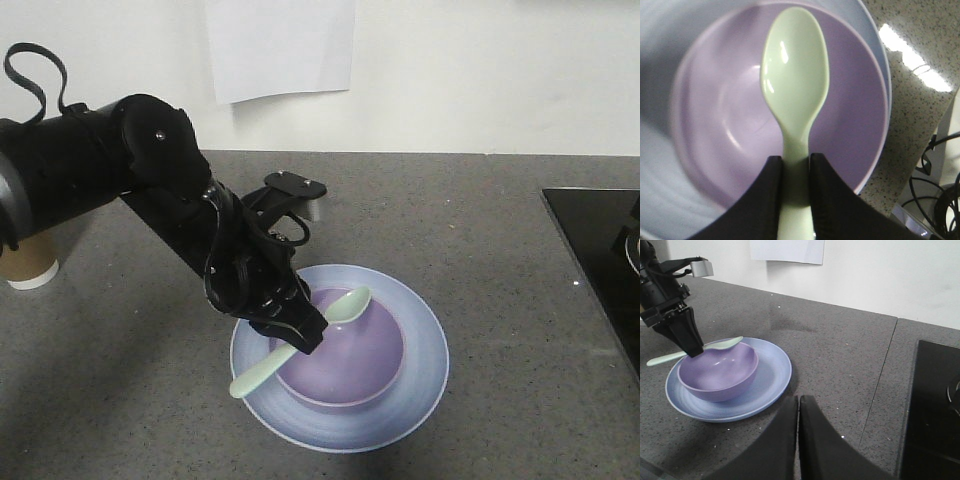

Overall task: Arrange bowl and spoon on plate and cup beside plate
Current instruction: 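Lower the spoon into the bowl and open the left gripper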

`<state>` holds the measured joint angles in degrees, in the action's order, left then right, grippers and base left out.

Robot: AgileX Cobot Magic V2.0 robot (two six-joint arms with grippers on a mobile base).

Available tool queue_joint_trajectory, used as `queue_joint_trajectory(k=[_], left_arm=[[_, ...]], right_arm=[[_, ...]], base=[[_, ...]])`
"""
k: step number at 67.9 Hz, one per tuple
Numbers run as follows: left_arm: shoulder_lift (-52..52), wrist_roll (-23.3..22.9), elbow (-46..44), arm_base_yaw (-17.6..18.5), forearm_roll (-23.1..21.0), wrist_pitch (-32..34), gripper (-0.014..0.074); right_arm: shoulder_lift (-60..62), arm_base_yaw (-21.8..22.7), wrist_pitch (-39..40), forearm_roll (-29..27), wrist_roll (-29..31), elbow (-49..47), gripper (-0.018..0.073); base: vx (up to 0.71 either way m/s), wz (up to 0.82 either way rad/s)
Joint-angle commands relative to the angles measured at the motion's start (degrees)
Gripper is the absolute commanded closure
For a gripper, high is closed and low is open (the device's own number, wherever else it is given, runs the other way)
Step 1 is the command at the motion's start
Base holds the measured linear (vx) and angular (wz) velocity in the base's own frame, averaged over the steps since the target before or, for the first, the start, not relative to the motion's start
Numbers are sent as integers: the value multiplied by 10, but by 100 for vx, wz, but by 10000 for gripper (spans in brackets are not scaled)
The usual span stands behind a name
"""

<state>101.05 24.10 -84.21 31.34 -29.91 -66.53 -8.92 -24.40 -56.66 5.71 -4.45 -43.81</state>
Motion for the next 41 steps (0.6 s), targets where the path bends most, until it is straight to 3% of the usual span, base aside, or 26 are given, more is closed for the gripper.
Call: queue_joint_trajectory(k=[1,26,41], left_arm=[[-25,-2,-14,9,-27,12,604],[-25,-3,-14,9,-29,11,588],[-25,-3,-14,9,-29,11,505]], right_arm=[[-15,3,38,14,2,-11,565],[-15,3,36,23,2,-11,565],[-15,3,36,32,2,-11,565]], base=[[0,0],[0,0],[0,0]])
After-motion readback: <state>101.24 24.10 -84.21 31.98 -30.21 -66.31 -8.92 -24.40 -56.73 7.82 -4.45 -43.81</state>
